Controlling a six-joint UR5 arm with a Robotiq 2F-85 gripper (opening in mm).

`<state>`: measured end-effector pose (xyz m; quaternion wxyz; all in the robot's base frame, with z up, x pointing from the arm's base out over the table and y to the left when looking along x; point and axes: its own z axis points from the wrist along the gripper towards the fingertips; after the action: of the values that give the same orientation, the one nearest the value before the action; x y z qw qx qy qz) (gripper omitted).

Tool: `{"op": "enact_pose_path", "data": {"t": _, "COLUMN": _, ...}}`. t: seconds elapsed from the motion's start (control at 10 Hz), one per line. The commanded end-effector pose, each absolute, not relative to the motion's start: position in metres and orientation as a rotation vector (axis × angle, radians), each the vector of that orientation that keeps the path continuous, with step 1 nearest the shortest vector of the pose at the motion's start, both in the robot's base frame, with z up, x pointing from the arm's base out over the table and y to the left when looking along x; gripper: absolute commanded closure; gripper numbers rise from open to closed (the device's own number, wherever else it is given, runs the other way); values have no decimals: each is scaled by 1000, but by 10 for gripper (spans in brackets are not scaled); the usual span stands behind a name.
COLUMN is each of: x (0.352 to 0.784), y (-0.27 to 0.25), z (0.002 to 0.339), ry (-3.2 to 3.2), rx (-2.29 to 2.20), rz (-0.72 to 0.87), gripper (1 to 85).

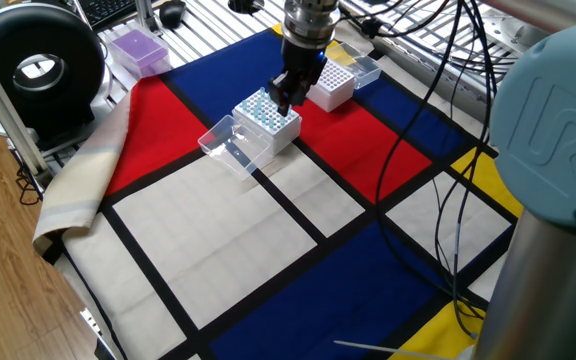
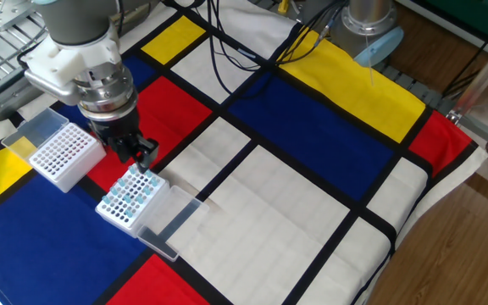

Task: Transfer all medium pipette tips from one holder to another

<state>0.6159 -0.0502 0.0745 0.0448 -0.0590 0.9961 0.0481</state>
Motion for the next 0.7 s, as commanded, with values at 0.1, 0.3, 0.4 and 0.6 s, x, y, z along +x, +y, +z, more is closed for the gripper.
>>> {"op": "enact_pose_path", "data": {"t": 0.1, "x": 618, "y": -60, "z": 76, "ry": 3040, "rx": -194, "rz": 102, "gripper": 413}}
{"op": "enact_pose_path", "data": {"t": 0.3, "x": 619, "y": -61, "z": 73, "ry": 3041, "rx": -185, "rz": 96, "gripper": 430}}
{"op": "enact_pose_path", "data": {"t": 0.4, "x": 619, "y": -60, "z": 72, "ry": 3041, "rx": -177, "rz": 103, "gripper": 430}}
{"op": "enact_pose_path", "data": {"t": 0.6, "x": 620, "y": -55, "z": 70, "ry": 3042, "rx": -157, "rz": 130, "gripper": 430}}
